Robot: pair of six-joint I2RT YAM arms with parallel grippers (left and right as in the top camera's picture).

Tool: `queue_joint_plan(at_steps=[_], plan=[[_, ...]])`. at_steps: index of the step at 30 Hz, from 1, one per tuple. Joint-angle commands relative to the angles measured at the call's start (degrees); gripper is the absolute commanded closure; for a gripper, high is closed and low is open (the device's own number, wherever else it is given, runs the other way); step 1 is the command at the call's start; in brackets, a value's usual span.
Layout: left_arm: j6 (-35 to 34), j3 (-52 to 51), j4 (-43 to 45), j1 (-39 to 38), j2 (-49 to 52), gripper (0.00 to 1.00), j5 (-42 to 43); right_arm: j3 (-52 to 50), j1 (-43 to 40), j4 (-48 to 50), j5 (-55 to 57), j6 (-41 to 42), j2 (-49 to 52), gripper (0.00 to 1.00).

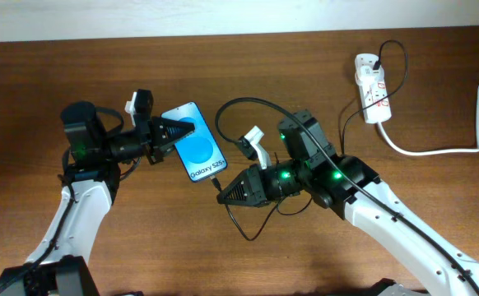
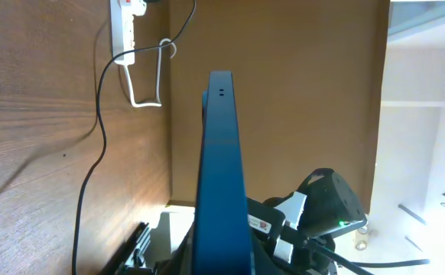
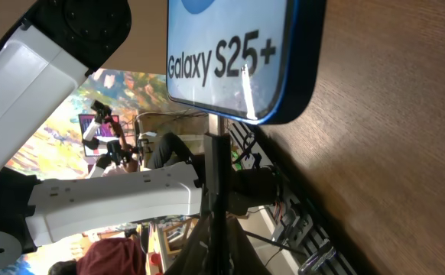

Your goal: Plug charger to phone and switch on socket

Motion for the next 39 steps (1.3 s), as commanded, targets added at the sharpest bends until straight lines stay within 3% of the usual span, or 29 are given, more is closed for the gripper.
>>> queue_joint_plan(at_steps=[1, 39], plan=[[1.2, 0.7, 0.31, 0.2, 0.11, 1.0, 1.27, 0.48, -0.02, 0.52, -1.88, 0.24, 0.15, 0.96], [2.32, 0.7, 0.28, 0.2, 0.11, 1.0, 1.49, 0.48, 0.0, 1.66, -1.84, 0.44, 0.26, 0.96]])
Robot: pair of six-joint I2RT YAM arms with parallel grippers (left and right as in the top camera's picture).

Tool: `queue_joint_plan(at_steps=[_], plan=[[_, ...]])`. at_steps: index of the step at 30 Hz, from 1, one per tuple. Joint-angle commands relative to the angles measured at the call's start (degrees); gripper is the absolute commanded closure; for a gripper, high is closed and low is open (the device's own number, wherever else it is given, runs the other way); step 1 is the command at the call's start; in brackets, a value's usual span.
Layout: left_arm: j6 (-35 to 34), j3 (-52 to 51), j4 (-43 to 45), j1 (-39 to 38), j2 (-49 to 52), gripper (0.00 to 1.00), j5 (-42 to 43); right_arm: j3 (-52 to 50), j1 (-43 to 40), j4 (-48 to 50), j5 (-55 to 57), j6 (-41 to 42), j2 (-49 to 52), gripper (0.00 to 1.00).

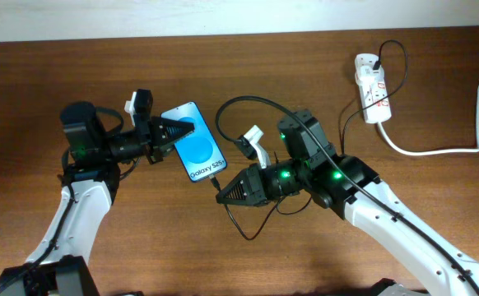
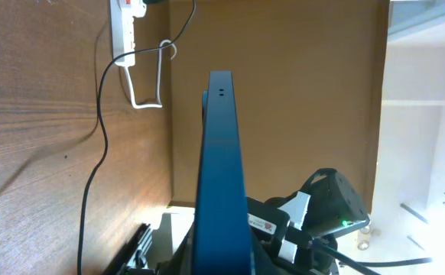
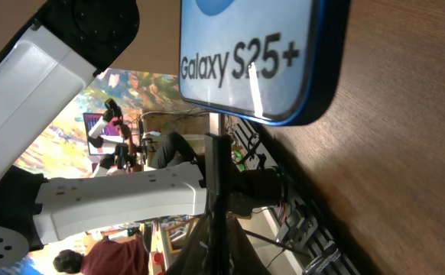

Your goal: Plug charger to phone and switch on socket

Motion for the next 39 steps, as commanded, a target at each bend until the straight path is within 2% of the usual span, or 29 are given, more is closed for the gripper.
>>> queue_joint_plan(at_steps=[1, 12, 39], plan=[[1.66, 0.7, 0.28, 0.2, 0.11, 1.0, 1.51, 0.48, 0.0, 0.59, -0.96, -0.37, 0.26, 0.96], [1.62, 0.7, 0.28, 0.2, 0.11, 1.0, 1.49, 0.48, 0.0, -2.71, -0.15, -0.13, 0.26, 0.96], [1.62, 0.7, 0.28, 0.2, 0.11, 1.0, 1.51, 0.48, 0.0, -0.5, 2.08, -0.15, 0.26, 0.96]])
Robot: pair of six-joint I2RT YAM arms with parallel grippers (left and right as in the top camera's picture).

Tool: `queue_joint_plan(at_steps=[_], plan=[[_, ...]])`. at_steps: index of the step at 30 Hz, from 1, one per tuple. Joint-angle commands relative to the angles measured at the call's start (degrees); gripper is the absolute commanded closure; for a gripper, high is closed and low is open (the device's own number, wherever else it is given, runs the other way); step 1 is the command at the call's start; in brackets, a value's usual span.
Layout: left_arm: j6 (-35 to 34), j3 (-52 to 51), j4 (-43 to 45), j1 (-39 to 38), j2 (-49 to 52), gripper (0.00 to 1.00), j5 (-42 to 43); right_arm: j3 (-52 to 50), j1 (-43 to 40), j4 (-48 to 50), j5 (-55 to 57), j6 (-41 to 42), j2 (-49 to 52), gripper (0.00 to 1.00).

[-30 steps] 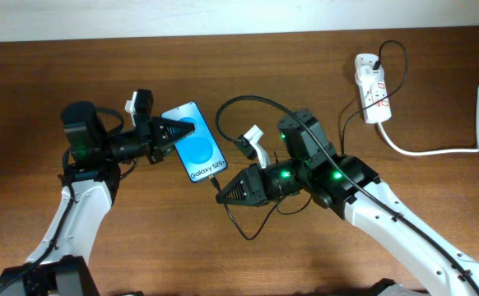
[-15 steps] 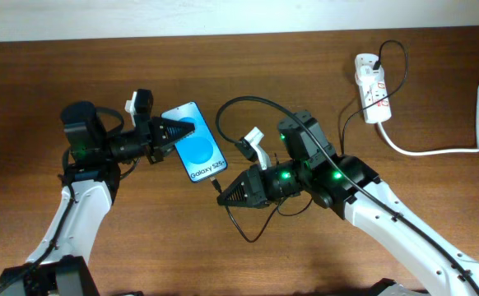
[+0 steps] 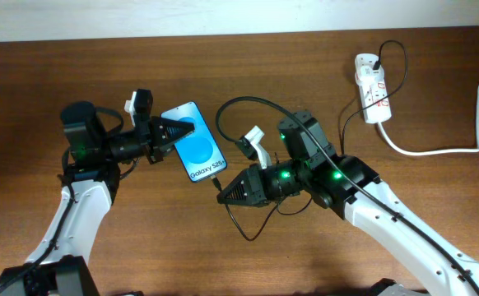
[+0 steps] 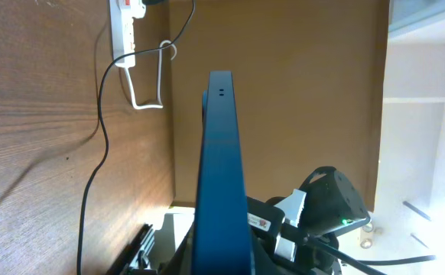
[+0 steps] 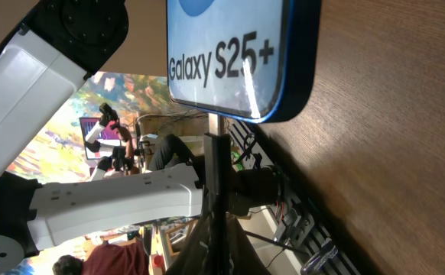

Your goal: Plug charger to phone and switch on socket

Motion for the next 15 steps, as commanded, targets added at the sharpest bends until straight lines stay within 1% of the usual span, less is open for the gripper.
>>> queue_joint_plan(at_steps=[1, 15], plan=[[0.98, 0.7, 0.28, 0.2, 0.09, 1.0, 1.49, 0.48, 0.0, 0.63, 0.96, -0.42, 0.26, 0.96], [0.98, 0.7, 0.28, 0.2, 0.09, 1.0, 1.46, 0.48, 0.07, 1.05, 1.31, -0.37, 1.49, 0.96]])
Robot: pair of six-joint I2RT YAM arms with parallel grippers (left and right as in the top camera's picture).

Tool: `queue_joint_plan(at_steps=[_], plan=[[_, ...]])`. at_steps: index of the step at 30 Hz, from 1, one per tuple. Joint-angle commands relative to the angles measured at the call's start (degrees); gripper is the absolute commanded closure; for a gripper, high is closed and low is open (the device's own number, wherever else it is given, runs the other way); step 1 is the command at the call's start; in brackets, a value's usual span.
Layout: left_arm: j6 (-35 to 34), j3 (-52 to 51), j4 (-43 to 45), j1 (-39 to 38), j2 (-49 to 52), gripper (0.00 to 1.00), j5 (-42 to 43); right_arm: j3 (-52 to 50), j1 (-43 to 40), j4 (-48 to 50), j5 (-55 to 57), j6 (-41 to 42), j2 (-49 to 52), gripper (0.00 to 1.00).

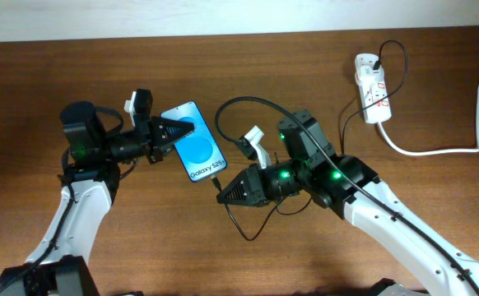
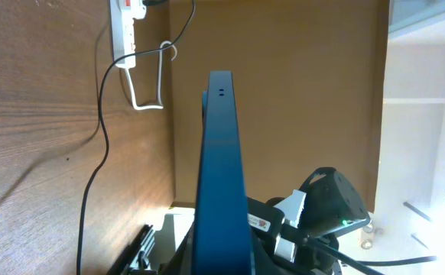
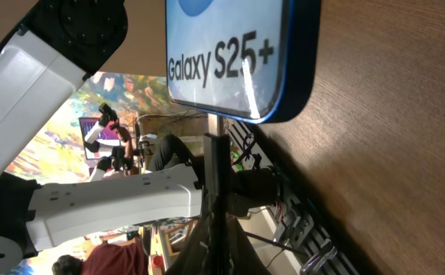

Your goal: Plug charger to phone and switch on socket

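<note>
A blue phone (image 1: pixel 196 152) showing "Galaxy S25+" is held off the table, with my left gripper (image 1: pixel 182 129) shut on its upper end. The left wrist view shows the phone (image 2: pixel 221 153) edge-on. My right gripper (image 1: pixel 222 192) is shut on the black charger plug (image 3: pixel 216 156). The plug points at the phone's lower edge (image 3: pixel 234 114) and its tip reaches that edge. Whether it is seated cannot be told. The white socket strip (image 1: pixel 371 97) lies at the far right. Its switch position is too small to read.
The black charger cable (image 1: pixel 252 107) loops from the strip across the table and under my right arm. A white cord (image 1: pixel 437 148) runs from the strip to the right edge. The strip (image 2: pixel 125 30) and cable also show past the phone in the left wrist view.
Throughout, my left gripper held the phone and my right gripper held the plug at the phone's lower end. Between the first two moments the phone's edge shifted slightly across the right wrist view. It then returned to its first place and has stayed there.
</note>
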Motion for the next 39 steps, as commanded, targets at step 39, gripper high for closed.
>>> queue_joint_plan(at_steps=[39], plan=[[5.86, 0.7, 0.28, 0.17, 0.09, 1.0, 1.62, 0.48, 1.44, -1.53, 4.66, -6.86, 1.79, 0.96]])
